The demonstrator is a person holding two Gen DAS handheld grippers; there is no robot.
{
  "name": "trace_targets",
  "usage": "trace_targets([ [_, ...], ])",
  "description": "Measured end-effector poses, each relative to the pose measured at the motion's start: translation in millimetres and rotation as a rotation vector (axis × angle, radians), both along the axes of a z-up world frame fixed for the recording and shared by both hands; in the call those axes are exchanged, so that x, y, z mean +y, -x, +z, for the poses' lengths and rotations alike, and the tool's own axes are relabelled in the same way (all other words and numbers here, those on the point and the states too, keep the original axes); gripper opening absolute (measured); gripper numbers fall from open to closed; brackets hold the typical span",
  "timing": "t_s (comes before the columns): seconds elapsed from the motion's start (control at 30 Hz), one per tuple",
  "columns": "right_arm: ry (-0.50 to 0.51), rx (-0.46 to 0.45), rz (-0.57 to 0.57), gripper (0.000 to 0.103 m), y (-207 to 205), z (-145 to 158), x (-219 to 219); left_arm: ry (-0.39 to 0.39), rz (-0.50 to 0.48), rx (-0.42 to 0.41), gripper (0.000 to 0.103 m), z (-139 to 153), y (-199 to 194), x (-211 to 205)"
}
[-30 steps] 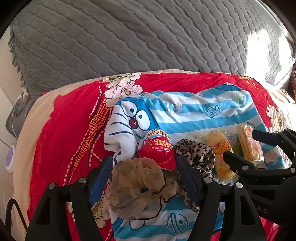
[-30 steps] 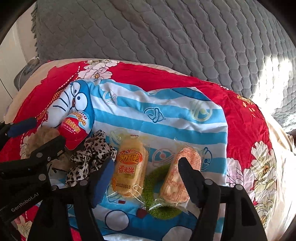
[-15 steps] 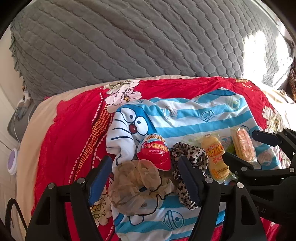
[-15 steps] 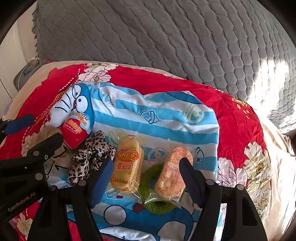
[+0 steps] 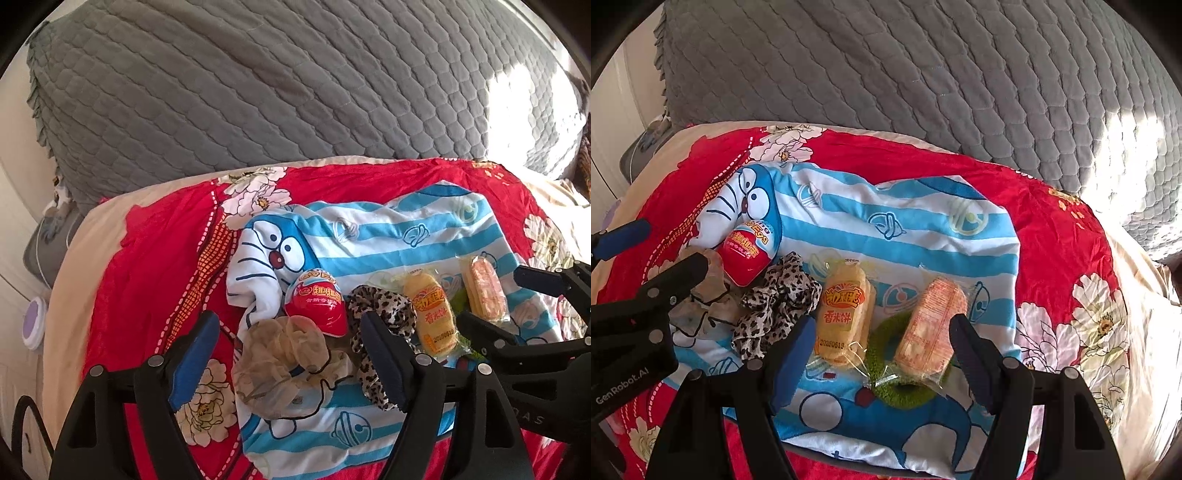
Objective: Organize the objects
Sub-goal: 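Raise both open tools up and away from the striped shirt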
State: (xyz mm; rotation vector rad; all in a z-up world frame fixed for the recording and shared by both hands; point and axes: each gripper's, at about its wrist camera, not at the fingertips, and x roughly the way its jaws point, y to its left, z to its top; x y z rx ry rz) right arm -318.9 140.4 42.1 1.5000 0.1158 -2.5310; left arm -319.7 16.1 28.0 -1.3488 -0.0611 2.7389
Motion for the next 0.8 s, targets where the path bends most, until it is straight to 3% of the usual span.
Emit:
trace_targets([
  [0.23, 0.028, 0.019, -0.003, 0.085, -11.9, 9.1, 5.7, -0.011, -0.006, 0.009, 0.081, 6.0, -9.8, -0.2],
  [0.73, 0.063, 0.114, 0.016, 0.087, -61.6, 38.6, 18.2, 0.004, -0.045, 0.051, 0.086, 25.1, -52.3, 5.7],
  [0.8, 0.066, 0.121, 0.007, 0.091, -66.4, 42.7, 22.2, 0.011, -0.050, 0.053, 0.089, 27.9, -58.9, 6.5],
])
